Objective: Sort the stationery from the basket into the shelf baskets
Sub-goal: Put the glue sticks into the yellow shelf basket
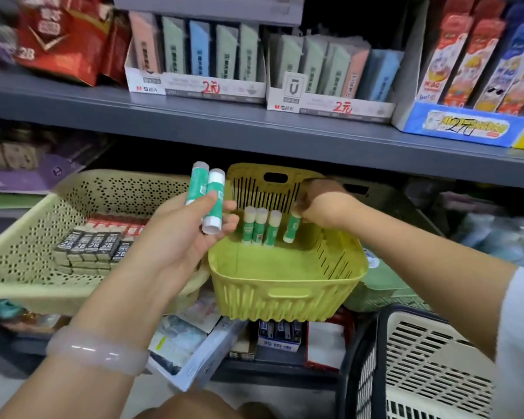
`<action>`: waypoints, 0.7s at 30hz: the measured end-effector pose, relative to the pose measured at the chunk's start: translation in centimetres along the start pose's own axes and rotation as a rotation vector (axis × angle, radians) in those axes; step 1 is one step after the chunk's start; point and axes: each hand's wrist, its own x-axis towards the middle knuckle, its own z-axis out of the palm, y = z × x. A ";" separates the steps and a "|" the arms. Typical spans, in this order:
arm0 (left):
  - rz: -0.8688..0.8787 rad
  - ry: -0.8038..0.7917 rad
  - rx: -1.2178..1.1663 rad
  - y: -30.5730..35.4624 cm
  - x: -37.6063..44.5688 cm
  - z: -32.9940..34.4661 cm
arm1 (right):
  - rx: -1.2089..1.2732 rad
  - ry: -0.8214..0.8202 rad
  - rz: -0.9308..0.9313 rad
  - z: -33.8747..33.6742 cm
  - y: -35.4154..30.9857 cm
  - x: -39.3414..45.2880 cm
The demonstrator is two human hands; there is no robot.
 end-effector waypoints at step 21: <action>0.014 0.026 -0.006 0.3 0.3 -1.2 | 0.005 -0.096 -0.106 2.6 -2.4 2.2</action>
